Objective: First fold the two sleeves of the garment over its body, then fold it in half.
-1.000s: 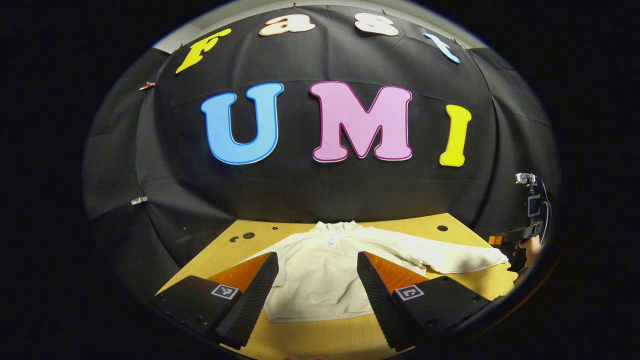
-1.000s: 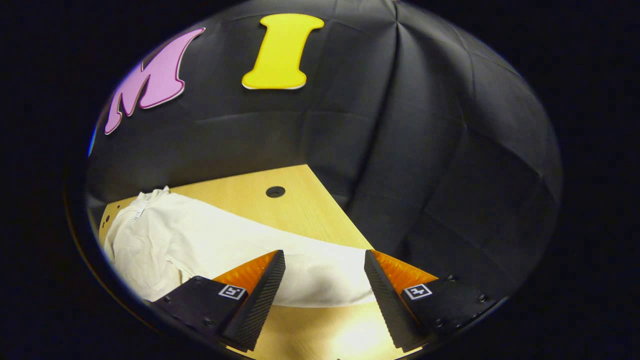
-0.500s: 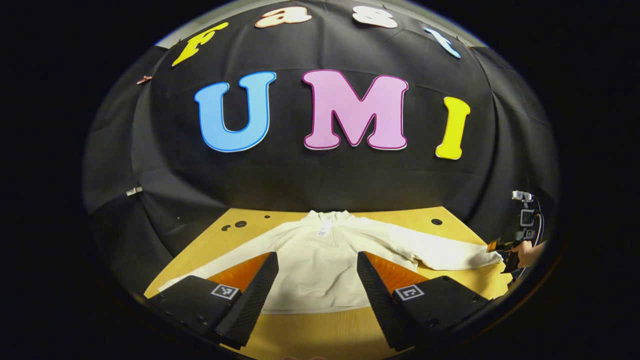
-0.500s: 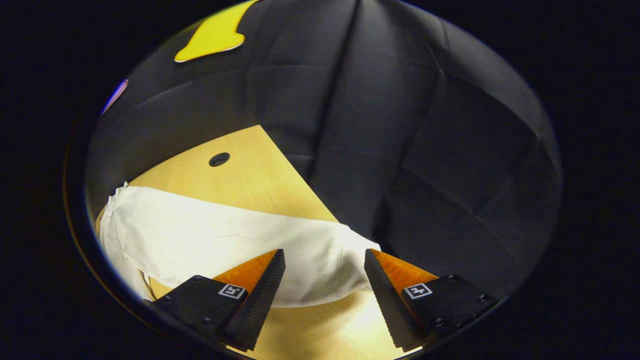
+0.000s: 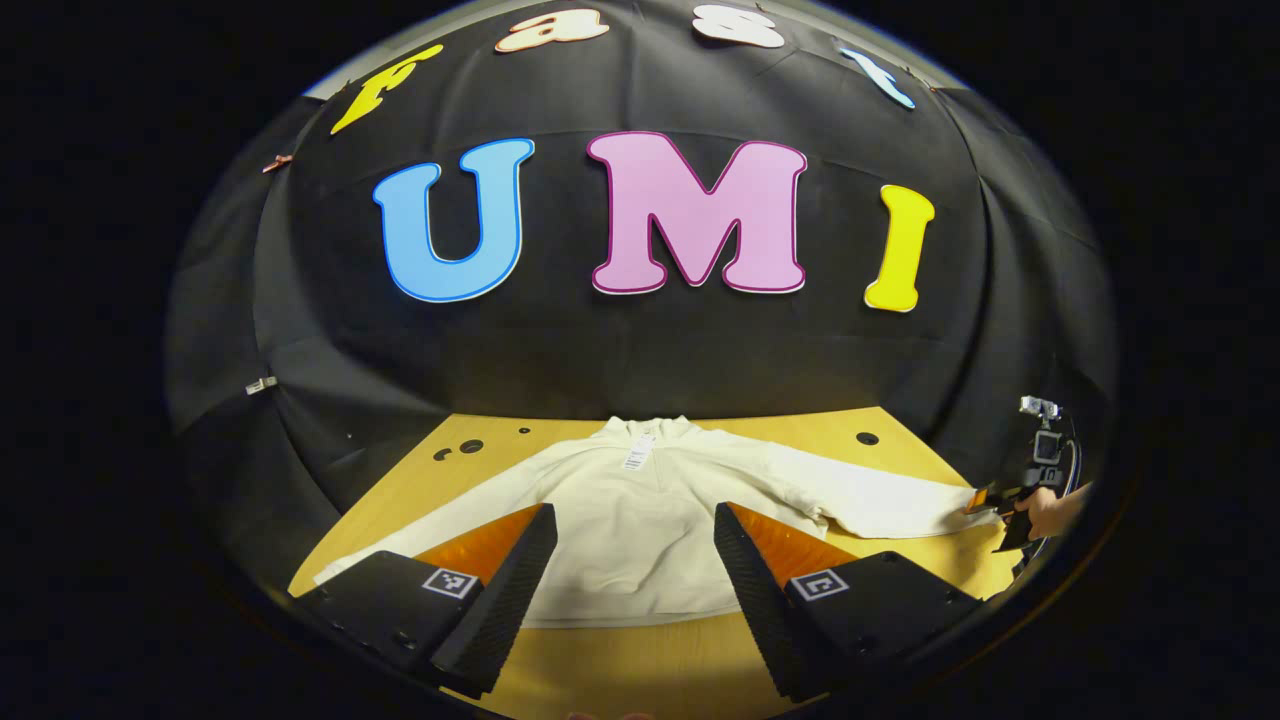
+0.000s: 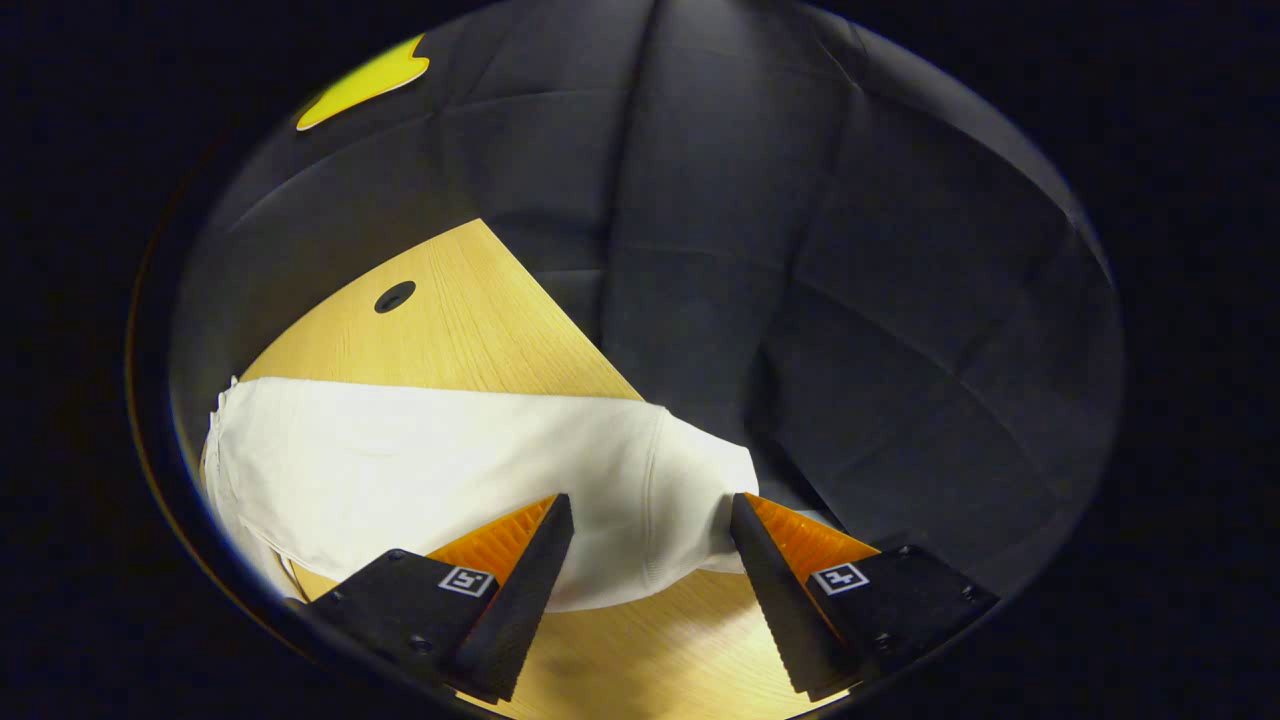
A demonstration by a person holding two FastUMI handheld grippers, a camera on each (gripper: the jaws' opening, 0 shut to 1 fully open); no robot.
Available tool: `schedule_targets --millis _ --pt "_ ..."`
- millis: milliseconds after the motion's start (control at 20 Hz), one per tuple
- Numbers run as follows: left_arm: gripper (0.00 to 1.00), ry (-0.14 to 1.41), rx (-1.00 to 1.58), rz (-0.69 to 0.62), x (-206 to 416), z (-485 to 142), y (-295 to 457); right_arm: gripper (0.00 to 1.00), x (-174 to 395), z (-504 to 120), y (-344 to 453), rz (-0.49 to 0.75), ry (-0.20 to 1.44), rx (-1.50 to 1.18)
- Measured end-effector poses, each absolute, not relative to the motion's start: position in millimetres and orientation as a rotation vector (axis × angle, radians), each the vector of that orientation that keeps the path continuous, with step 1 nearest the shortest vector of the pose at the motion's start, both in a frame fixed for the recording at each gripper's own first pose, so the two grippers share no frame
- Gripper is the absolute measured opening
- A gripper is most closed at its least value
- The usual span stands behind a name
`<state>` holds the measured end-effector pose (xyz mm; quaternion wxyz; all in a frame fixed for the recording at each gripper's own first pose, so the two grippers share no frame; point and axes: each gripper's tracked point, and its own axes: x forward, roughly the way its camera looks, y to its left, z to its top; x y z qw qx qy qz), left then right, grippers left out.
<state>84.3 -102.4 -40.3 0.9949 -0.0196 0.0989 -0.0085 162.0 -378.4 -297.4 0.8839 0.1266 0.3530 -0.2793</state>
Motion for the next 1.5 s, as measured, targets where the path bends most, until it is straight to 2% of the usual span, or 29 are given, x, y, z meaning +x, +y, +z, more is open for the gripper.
schedule_targets --millis 100,200,250,300,350,400,450,550,600,650,850,1500 --pt "0.98 0.196 -0.03 -0.025 82 -39 -106 0.98 163 -294 -375 -0.559 0.711 0.246" --pt "0.98 0.196 -0.03 -0.024 83 -38 -106 0.67 164 -290 -364 -0.54 0.71 0.227" --pt "0.98 0.197 -0.036 -0.024 82 -40 -105 0.4 168 -291 -362 -0.54 0.717 0.211" --pt "0.98 0.199 -0.039 -0.021 83 -39 -104 0.29 169 -292 -361 -0.553 0.726 0.19" --pt "0.98 0.202 -0.041 -0.015 83 -40 -101 0.28 173 -293 -357 -0.559 0.73 0.188" --pt "0.98 0.201 -0.044 -0.009 83 -39 -98 0.31 171 -289 -352 -0.546 0.734 0.2" --pt "0.98 0.203 -0.048 -0.002 81 -40 -94 0.15 170 -287 -347 -0.53 0.739 0.225" --pt "0.98 0.211 -0.057 0.011 80 -42 -86 0.08 173 -289 -345 -0.515 0.735 0.258" --pt "0.98 0.214 -0.061 0.018 79 -42 -81 0.0 174 -289 -344 -0.514 0.739 0.268" --pt "0.98 0.217 -0.065 0.027 77 -43 -76 0.08 173 -288 -342 -0.517 0.745 0.282" --pt "0.97 0.215 -0.082 0.052 74 -42 -54 0.08 179 -264 -322 -0.508 0.73 0.334" --pt "0.98 0.195 -0.155 0.152 53 -54 35 0.08 289 -113 -160 -0.195 0.516 0.063"
